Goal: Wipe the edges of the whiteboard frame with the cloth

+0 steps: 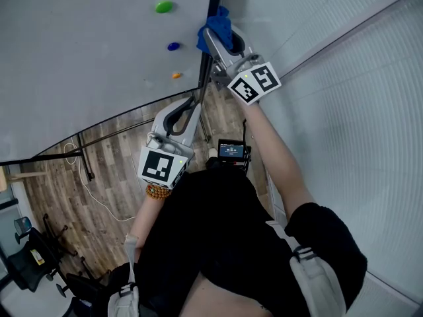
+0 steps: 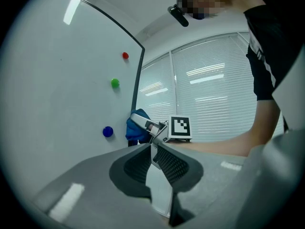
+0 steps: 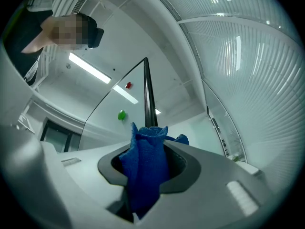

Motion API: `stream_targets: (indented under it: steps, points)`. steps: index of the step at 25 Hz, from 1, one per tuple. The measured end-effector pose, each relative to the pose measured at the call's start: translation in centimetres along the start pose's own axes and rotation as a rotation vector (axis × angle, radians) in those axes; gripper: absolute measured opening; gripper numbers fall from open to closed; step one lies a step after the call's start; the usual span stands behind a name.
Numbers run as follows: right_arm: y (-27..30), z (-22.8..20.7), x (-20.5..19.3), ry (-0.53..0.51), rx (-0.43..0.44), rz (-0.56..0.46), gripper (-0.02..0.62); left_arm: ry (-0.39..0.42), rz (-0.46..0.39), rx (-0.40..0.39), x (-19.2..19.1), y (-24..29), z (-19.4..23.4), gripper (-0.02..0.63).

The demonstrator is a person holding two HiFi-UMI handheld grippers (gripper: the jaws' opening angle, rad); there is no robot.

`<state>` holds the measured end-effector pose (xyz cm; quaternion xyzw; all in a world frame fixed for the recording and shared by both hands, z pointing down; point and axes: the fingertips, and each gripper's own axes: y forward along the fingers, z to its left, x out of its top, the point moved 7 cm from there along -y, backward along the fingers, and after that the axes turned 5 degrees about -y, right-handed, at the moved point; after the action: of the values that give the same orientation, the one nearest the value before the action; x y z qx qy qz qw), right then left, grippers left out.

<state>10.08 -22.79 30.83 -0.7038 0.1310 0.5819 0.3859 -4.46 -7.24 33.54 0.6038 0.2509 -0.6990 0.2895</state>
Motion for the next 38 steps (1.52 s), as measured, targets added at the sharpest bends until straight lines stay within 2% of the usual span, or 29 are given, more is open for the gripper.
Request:
stream_targets:
  steps: [10, 17, 23, 38]
  points:
    - [-2.1, 0.6, -2.2, 0.025, -0.044, 0.054, 0.141, 0.006, 0.009, -0.005, -1.4, -0.7, -0.3, 0.149]
    - [-2.3, 0.2, -5.2, 0.068, -0.068, 0.117, 0.143, -0.002, 0.017, -0.017, -3.5, -0.2, 1.0, 0.149]
    - [-2.4, 0.2, -5.5, 0.127, -0.083, 0.168, 0.144, -0.011, 0.02, -0.015, -3.9, -0.4, 1.4, 0.149]
    - [-2.4, 0.1, -5.2, 0.212, -0.102, 0.196, 0.146, -0.025, 0.029, -0.002, -3.8, -0.2, 2.2, 0.15]
